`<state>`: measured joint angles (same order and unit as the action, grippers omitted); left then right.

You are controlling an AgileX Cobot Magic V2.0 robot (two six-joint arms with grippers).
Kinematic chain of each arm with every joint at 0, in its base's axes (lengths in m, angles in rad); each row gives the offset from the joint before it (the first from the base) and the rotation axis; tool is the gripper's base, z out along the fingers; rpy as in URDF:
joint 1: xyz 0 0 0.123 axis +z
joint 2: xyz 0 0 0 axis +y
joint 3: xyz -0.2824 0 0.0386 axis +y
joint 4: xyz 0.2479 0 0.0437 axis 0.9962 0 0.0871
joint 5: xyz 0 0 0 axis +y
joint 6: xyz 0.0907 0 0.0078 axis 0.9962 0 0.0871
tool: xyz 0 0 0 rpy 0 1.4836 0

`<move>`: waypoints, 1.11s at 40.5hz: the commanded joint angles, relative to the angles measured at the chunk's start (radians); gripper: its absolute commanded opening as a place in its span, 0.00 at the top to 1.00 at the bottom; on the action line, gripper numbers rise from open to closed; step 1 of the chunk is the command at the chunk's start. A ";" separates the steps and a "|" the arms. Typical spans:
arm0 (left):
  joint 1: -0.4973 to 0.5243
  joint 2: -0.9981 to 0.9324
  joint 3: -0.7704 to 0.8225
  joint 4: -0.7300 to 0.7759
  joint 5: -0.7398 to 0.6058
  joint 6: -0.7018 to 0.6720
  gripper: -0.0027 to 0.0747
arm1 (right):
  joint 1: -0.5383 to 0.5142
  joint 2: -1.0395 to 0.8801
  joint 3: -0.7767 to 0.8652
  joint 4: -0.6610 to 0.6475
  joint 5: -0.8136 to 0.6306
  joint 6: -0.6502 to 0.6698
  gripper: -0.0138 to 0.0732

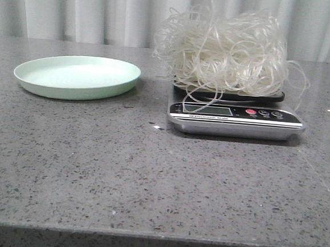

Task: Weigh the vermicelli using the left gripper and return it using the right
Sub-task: 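Withdraw the left gripper and let the vermicelli rest on the scale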

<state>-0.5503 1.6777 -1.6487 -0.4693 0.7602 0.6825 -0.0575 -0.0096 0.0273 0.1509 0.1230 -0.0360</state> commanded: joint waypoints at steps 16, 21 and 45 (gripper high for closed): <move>0.312 -0.266 0.110 0.051 0.109 -0.163 0.55 | -0.007 -0.017 -0.008 0.004 -0.080 -0.006 0.67; 0.382 -0.356 0.226 0.051 0.075 -0.166 0.63 | -0.007 -0.017 -0.008 0.004 -0.080 -0.006 0.67; 0.539 -0.851 0.866 0.099 -0.412 -0.178 0.79 | -0.007 -0.017 -0.008 0.004 -0.082 -0.006 0.67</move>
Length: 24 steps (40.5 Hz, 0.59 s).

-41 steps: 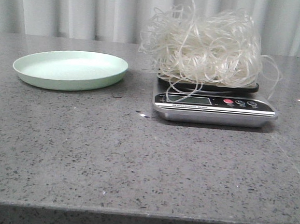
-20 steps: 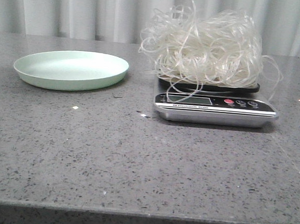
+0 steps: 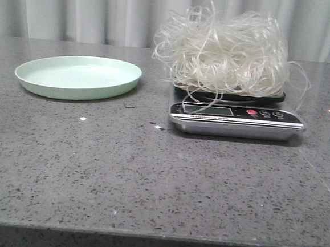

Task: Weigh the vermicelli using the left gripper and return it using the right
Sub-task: 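Withdraw the left gripper and let the vermicelli rest on the scale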

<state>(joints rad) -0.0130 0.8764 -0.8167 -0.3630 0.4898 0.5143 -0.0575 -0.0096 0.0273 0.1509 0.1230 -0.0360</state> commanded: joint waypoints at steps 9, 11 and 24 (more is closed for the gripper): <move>0.001 -0.246 0.268 -0.009 -0.384 -0.010 0.78 | -0.007 -0.017 -0.008 0.004 -0.083 -0.006 0.67; 0.001 -0.297 0.312 -0.009 -0.431 -0.010 0.78 | -0.007 -0.017 -0.008 0.004 -0.087 -0.006 0.67; 0.001 -0.473 0.470 -0.009 -0.541 -0.010 0.79 | -0.007 -0.017 -0.008 0.004 -0.117 -0.006 0.67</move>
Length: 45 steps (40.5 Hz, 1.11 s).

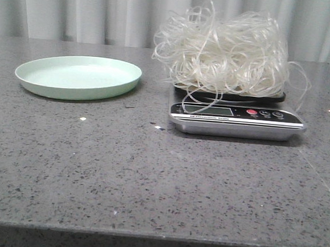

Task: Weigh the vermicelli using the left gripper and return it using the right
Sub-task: 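Withdraw the left gripper and let the vermicelli rest on the scale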

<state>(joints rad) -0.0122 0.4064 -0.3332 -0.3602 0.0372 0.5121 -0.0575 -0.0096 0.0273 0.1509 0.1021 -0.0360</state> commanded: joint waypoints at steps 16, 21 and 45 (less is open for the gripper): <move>0.000 -0.002 -0.005 -0.061 -0.088 -0.010 0.79 | -0.007 0.048 -0.163 0.075 -0.165 -0.006 0.67; -0.016 -0.002 -0.005 -0.076 -0.088 -0.010 0.79 | -0.007 0.178 -0.313 0.075 -0.136 -0.006 0.67; -0.025 -0.002 -0.005 -0.076 -0.088 -0.010 0.79 | 0.179 0.965 -1.218 0.075 0.467 -0.169 0.58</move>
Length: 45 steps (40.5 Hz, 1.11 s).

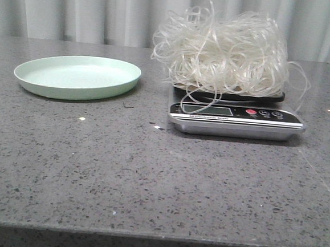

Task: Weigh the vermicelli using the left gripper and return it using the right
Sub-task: 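Withdraw the left gripper and let the vermicelli rest on the scale, then grasp the vermicelli on the scale with the right gripper and lift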

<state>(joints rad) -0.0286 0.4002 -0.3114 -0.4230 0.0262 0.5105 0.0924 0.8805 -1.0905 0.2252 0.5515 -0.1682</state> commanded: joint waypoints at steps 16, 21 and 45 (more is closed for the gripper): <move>-0.008 0.004 -0.027 -0.013 -0.077 -0.009 0.79 | 0.135 0.397 -0.316 0.119 0.195 -0.068 0.13; -0.008 0.004 -0.027 -0.013 -0.077 -0.009 0.79 | 0.144 0.484 -0.325 0.214 0.235 -0.149 0.13; -0.008 0.004 -0.027 -0.013 -0.077 -0.009 0.79 | 0.144 0.768 -0.325 0.233 0.256 -0.210 0.13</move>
<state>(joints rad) -0.0286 0.4002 -0.3114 -0.4237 0.0246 0.5105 0.2375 1.6672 -1.3810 0.4314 0.8383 -0.3628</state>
